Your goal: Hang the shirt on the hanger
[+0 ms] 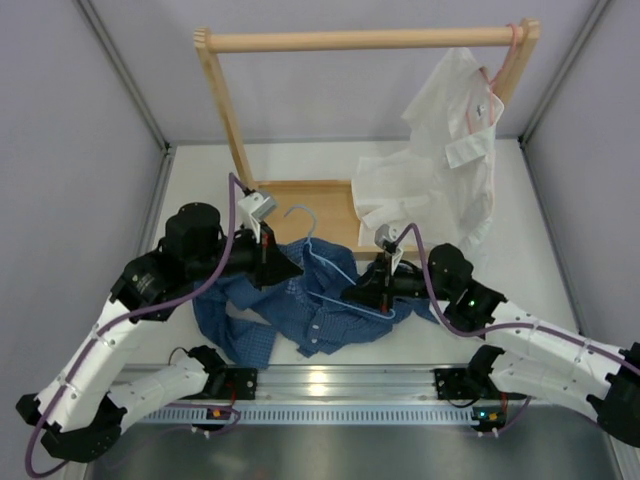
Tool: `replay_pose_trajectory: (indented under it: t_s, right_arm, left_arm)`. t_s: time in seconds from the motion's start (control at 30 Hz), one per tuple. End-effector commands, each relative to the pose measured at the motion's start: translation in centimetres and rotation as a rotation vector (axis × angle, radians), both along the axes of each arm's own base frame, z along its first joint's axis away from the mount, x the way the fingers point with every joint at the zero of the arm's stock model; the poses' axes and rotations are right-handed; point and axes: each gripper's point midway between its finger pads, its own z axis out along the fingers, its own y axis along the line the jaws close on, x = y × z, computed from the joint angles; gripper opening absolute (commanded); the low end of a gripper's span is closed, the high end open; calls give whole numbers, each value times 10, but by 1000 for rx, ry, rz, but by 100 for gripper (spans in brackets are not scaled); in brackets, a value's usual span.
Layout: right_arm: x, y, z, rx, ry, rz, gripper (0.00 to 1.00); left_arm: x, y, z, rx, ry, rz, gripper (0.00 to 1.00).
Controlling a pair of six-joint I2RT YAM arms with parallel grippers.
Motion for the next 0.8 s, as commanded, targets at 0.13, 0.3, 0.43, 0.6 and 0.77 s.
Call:
replay_pose_trajectory:
  t_s: [0.13,0.3,0.43,0.6,0.77]
  right_arm:
    - [3,-4,63,332,-175,-66,0]
    - [-3,-6,72,394,-200,-61,0]
    - [-5,-11,83,497,-230,-71,0]
    - [5,-7,90,540,-214,-103,0]
    - [3,-13,101,591,-234,-113,0]
  left_arm:
    - [5,-20,53,-69,-56,-79,0]
    - [9,-25,54,-30,-56,-83,8]
    - [-1,-34,68,-57,-77,-156,22]
    - [-11,-33,96,-78,-169,-213,80]
    - [5,-6,130,-55,-433,-94,98]
